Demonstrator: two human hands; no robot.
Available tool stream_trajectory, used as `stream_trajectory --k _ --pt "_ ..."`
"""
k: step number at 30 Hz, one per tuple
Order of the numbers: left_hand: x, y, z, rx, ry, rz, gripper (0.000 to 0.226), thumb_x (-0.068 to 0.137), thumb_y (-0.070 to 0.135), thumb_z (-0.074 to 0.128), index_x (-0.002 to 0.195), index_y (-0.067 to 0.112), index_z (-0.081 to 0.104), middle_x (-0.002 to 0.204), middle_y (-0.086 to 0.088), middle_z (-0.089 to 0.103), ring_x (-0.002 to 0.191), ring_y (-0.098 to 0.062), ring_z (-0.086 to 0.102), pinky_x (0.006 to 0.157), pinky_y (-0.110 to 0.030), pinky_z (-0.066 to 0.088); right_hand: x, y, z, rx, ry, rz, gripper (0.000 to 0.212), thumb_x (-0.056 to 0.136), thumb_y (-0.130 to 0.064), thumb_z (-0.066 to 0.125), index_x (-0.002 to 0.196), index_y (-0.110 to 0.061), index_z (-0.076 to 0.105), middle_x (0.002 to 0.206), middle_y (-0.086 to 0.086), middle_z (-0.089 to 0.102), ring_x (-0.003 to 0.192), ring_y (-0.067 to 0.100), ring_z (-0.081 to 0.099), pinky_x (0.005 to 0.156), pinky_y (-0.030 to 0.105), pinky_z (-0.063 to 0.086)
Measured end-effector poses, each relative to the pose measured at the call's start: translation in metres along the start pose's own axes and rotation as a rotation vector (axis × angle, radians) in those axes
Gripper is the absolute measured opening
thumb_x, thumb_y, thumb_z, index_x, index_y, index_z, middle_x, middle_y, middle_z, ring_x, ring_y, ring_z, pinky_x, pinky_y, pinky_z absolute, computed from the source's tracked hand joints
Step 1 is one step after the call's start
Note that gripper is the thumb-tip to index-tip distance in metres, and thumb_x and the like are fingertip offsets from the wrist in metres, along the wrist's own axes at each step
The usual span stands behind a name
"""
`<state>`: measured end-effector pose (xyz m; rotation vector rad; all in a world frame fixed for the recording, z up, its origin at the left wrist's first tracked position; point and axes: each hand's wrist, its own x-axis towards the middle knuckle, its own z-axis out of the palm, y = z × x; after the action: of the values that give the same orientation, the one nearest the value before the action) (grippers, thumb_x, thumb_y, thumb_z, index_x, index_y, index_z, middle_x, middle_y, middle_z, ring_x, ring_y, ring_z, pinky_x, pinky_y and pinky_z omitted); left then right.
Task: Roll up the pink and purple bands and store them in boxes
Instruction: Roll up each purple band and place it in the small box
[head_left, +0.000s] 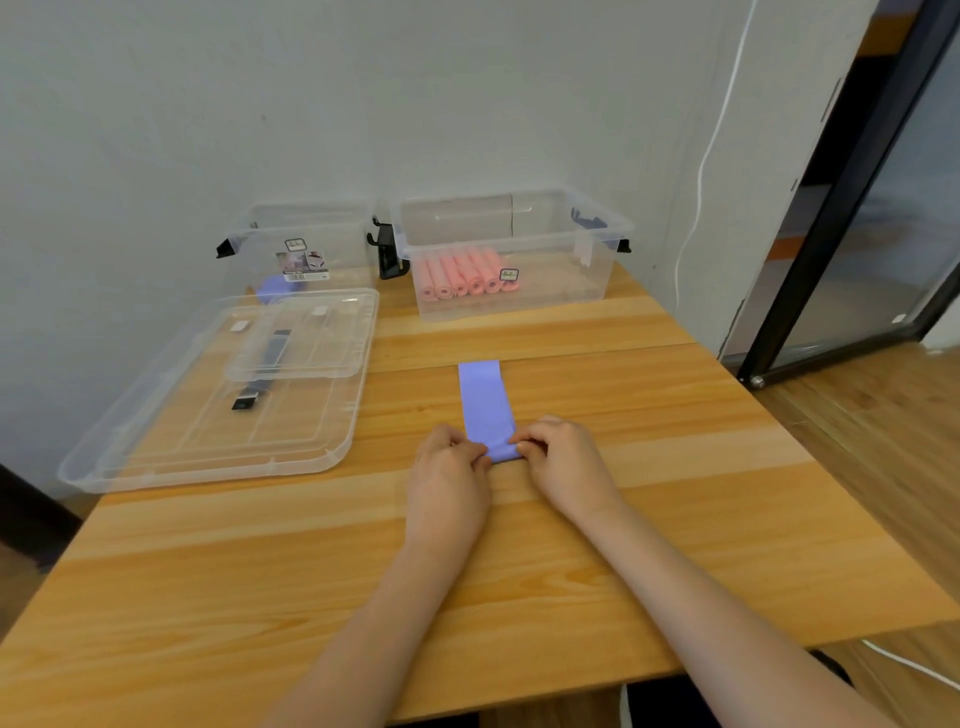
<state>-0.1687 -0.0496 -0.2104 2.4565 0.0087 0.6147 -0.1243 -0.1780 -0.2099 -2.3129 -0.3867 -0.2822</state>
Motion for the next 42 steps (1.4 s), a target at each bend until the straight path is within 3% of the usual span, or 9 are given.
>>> stream_trajectory --k 4,8,10,15,20,23,27,33,42 --pt "0.000 -0.001 0.002 0.078 -0.009 0.080 0.007 0.066 0.007 0.064 0.066 0.003 0.070 0.067 -0.010 0.058 0.056 -0.030 0.058 0.046 -0.032 0.047 -0.001 -0.003 0.001 -0.023 0.066 -0.017 0.016 0.078 0.005 0.062 0.090 0.000 0.071 0.090 0.014 0.064 0.083 0.026 0.060 0.071 0.012 0.032" --pt "0.005 -0.001 0.002 0.075 -0.015 -0.028 0.023 0.084 0.005 0.056 0.105 0.004 0.065 0.098 -0.013 0.064 0.093 -0.033 0.059 0.074 -0.034 0.042 -0.004 -0.003 0.002 -0.071 0.011 -0.095 0.016 0.074 0.005 0.065 0.089 0.001 0.070 0.090 0.014 0.066 0.086 0.029 0.062 0.078 0.024 0.042" --pt "0.007 -0.002 0.003 0.074 -0.015 -0.050 0.027 0.089 0.011 0.052 0.114 0.008 0.061 0.106 -0.010 0.064 0.101 -0.028 0.056 0.077 -0.029 0.036 -0.003 -0.002 0.002 -0.095 -0.008 -0.095 0.020 0.077 0.003 0.062 0.096 0.002 0.069 0.096 0.015 0.066 0.093 0.029 0.061 0.083 0.031 0.044" --pt "0.007 -0.001 0.002 0.045 -0.027 0.007 0.013 0.083 0.005 0.060 0.092 0.000 0.069 0.094 -0.015 0.064 0.088 -0.033 0.059 0.072 -0.033 0.040 0.001 -0.005 0.004 -0.090 -0.003 -0.067 0.017 0.083 0.000 0.058 0.096 0.003 0.069 0.096 0.016 0.064 0.095 0.030 0.058 0.084 0.030 0.040" --pt "0.009 -0.001 0.001 -0.015 -0.019 -0.040 0.017 0.082 0.004 0.062 0.096 0.001 0.070 0.104 -0.014 0.063 0.091 -0.031 0.060 0.076 -0.026 0.036 0.000 -0.004 0.004 -0.045 0.035 -0.034 0.017 0.080 0.001 0.061 0.094 0.000 0.071 0.096 0.014 0.064 0.093 0.028 0.060 0.082 0.023 0.039" --pt "0.009 -0.002 0.000 -0.058 -0.037 -0.016 0.014 0.076 -0.003 0.064 0.090 -0.002 0.069 0.099 -0.016 0.065 0.086 -0.032 0.062 0.069 -0.020 0.032 -0.002 -0.003 0.003 0.011 0.044 -0.017 0.017 0.077 0.002 0.065 0.092 -0.002 0.071 0.098 0.011 0.068 0.094 0.025 0.062 0.083 0.020 0.040" --pt "0.010 -0.005 0.002 -0.075 -0.063 -0.017 0.019 0.078 -0.002 0.060 0.096 0.001 0.064 0.100 -0.013 0.064 0.088 -0.030 0.059 0.069 -0.018 0.032 -0.009 -0.001 0.000 0.031 0.033 0.002 0.022 0.076 0.006 0.064 0.095 -0.004 0.070 0.100 0.009 0.069 0.094 0.023 0.063 0.083 0.022 0.044" --pt "0.008 -0.002 0.004 -0.034 -0.129 0.023 0.026 0.080 0.004 0.056 0.106 0.006 0.057 0.101 -0.013 0.064 0.093 -0.034 0.059 0.077 -0.037 0.044 -0.010 -0.003 -0.001 0.002 0.038 -0.015 0.020 0.075 0.005 0.064 0.092 -0.005 0.069 0.097 0.009 0.068 0.093 0.023 0.062 0.081 0.020 0.042" --pt "0.007 -0.002 -0.001 -0.050 -0.191 0.032 0.037 0.079 0.015 0.046 0.114 0.010 0.058 0.108 -0.008 0.066 0.098 -0.031 0.060 0.083 -0.035 0.045 -0.010 -0.001 -0.003 0.027 0.042 0.011 0.020 0.074 0.007 0.063 0.088 -0.007 0.068 0.090 0.007 0.067 0.085 0.021 0.061 0.072 0.014 0.040"
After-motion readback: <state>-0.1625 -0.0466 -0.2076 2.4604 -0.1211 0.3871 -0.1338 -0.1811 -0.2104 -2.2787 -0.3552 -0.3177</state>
